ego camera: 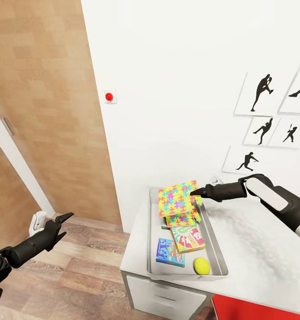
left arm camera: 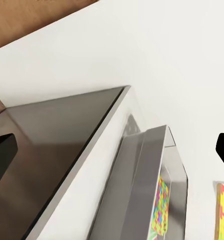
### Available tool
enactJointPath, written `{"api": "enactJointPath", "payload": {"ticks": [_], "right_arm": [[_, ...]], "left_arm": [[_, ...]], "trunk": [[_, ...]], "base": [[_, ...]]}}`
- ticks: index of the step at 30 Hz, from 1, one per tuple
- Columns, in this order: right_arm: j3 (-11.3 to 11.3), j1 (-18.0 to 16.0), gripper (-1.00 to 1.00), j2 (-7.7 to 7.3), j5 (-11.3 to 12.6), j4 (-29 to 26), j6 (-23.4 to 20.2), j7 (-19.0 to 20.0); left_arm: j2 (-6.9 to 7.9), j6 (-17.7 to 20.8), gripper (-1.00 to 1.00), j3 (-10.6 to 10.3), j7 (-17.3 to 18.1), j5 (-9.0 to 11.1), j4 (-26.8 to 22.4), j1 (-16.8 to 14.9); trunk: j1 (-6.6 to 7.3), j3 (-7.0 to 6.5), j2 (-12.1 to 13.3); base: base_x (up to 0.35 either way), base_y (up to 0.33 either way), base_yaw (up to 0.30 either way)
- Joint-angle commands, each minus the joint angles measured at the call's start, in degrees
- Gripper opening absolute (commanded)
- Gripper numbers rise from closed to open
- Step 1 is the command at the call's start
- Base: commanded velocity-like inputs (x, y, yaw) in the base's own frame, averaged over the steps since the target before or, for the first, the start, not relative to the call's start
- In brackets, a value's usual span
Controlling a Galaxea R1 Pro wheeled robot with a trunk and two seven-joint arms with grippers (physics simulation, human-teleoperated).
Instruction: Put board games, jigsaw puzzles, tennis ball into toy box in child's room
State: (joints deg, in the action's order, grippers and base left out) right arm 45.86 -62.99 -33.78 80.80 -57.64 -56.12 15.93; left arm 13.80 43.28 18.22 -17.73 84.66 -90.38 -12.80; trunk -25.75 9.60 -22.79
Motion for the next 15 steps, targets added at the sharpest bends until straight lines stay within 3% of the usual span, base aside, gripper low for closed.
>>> {"api": "enactJointPath", "payload": {"ticks": [1, 15], "right_arm": [[0.19, -0.11, -1.00, -0.05, -0.47, 0.02, 0.04, 0.60], [0.07, -0.13, -1.00, 0.02, -0.55, -0.18, 0.04, 0.67]], "left_arm": [[0.00, 0.20, 1.00, 0.06, -0.55, 0.60, -0.06, -0.06], [-0.01, 0.15, 1.00, -0.02, -0.55, 0.59, -0.06, -0.10]], "trunk": [[-0.04, 0.13, -0.13], [-0.04, 0.54, -0.13]], "base": [[0.000, 0.000, 0.000], [0.000, 0.000, 0.000]]}}
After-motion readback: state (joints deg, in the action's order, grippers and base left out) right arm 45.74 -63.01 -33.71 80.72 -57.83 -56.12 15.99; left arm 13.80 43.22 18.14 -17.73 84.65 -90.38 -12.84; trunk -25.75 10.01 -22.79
